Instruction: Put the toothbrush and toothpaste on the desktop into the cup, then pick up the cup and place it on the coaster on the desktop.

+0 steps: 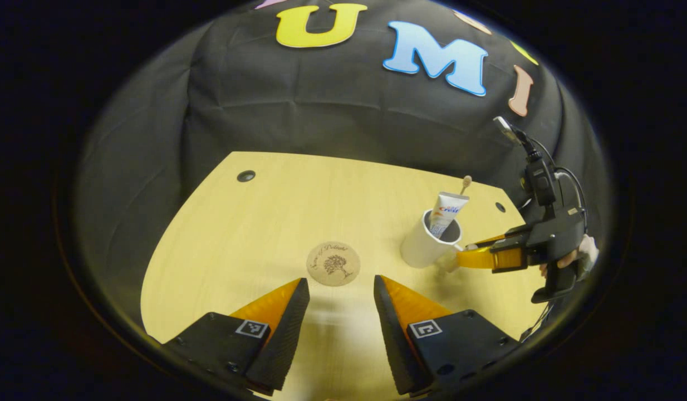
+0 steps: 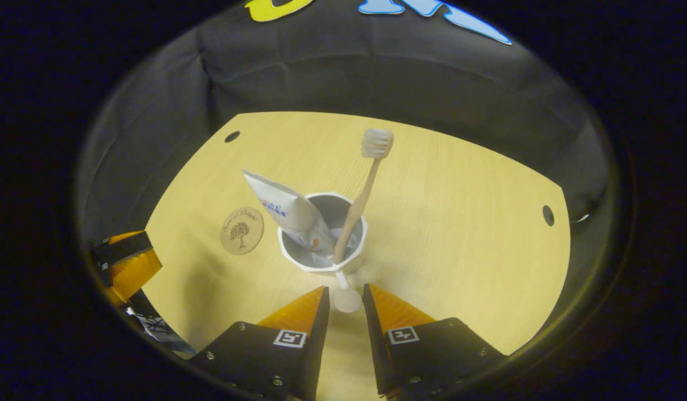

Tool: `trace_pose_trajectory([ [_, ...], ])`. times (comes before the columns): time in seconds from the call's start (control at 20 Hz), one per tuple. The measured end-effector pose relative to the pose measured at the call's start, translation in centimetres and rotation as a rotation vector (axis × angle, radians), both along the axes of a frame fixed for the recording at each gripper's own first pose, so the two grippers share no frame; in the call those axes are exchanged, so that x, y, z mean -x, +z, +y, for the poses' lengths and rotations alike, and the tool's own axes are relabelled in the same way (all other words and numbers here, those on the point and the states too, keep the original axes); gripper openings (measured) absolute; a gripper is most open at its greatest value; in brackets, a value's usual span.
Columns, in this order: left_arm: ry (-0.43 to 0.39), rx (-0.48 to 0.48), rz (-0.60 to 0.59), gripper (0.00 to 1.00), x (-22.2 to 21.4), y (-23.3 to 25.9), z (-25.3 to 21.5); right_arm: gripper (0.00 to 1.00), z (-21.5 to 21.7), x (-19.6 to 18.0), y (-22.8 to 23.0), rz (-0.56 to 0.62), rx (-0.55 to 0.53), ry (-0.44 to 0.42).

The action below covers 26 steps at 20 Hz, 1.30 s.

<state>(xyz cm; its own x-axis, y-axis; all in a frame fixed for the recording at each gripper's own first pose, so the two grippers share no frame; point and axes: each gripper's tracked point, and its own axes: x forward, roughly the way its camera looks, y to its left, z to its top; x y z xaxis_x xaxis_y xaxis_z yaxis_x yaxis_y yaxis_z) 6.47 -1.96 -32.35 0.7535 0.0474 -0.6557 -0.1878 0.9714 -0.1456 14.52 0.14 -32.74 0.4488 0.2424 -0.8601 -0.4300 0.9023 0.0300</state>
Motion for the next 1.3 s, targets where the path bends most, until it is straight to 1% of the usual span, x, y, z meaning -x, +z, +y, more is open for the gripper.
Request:
trace_pose_trajectory([
  [0.05,0.011,-0.002,0.007,0.77,0.4,-0.2,0.5,0.38,0.1,-0.2,-0.4,0.013,0.004,0.002],
  [0.1,0.022,-0.002,0.012,0.77,0.7,-0.5,1.0,0.34,0.2,-0.5,-0.7,0.024,0.011,0.009],
  [0.25,0.056,-0.008,0.021,0.77,1.7,-1.0,2.4,0.34,0.8,-1.0,-1.7,0.049,0.031,0.034],
  [0.3,0.068,-0.009,0.026,0.77,2.2,-1.0,2.8,0.38,1.0,-0.9,-2.1,0.059,0.036,0.045],
  [0.35,0.080,-0.010,0.030,0.77,2.6,-1.0,3.2,0.34,1.1,-0.9,-2.2,0.064,0.042,0.057],
  [0.45,0.104,-0.010,0.032,0.77,3.2,-0.9,3.9,0.34,1.2,-0.9,-2.8,0.060,0.063,0.071],
  [0.5,0.115,-0.008,0.034,0.77,3.6,-0.9,4.1,0.31,1.5,-0.7,-3.2,0.075,0.065,0.086],
  [0.55,0.126,-0.006,0.037,0.77,4.0,-1.0,4.3,0.33,1.6,-0.3,-3.1,0.081,0.070,0.099],
  [0.6,0.134,-0.005,0.040,0.77,4.3,-1.0,4.5,0.33,1.4,-0.2,-3.2,0.060,0.093,0.104],
  [0.65,0.140,-0.006,0.043,0.77,4.5,-1.1,4.8,0.25,1.7,-1.0,-3.4,0.027,0.108,0.114],
  [0.7,0.145,-0.007,0.045,0.77,4.9,-1.1,4.9,0.25,1.7,-0.9,-3.2,0.006,0.121,0.123],
  [0.75,0.148,-0.008,0.047,0.77,5.1,-1.0,4.9,0.21,1.8,-0.7,-2.7,-0.002,0.117,0.125],
  [0.9,0.157,-0.011,0.051,0.77,5.2,-0.8,4.7,0.21,2.8,-0.5,-2.2,-0.010,0.104,0.135],
  [1.0,0.163,-0.009,0.053,0.77,5.2,-0.9,4.5,0.21,3.7,-0.1,-2.9,-0.024,0.096,0.137],
  [1.05,0.165,-0.009,0.053,0.77,5.4,-0.8,4.6,0.17,4.3,0.0,-3.1,-0.025,0.085,0.133],
  [1.1,0.167,-0.010,0.053,0.77,5.5,-0.8,4.6,0.21,4.8,0.0,-3.2,-0.027,0.078,0.126],
  [1.15,0.169,-0.012,0.055,0.77,5.6,-0.9,4.7,0.21,5.0,0.1,-3.2,-0.028,0.073,0.123],
  [1.2,0.171,-0.013,0.055,0.77,5.8,-0.8,4.7,0.17,5.2,0.1,-3.1,-0.034,0.072,0.125],
  [1.25,0.174,-0.014,0.056,0.77,6.2,-0.7,4.9,0.17,5.5,0.1,-2.9,-0.037,0.072,0.129],
  [1.3,0.178,-0.015,0.057,0.77,6.4,-0.6,5.0,0.21,5.7,0.2,-2.8,-0.040,0.069,0.132],
])
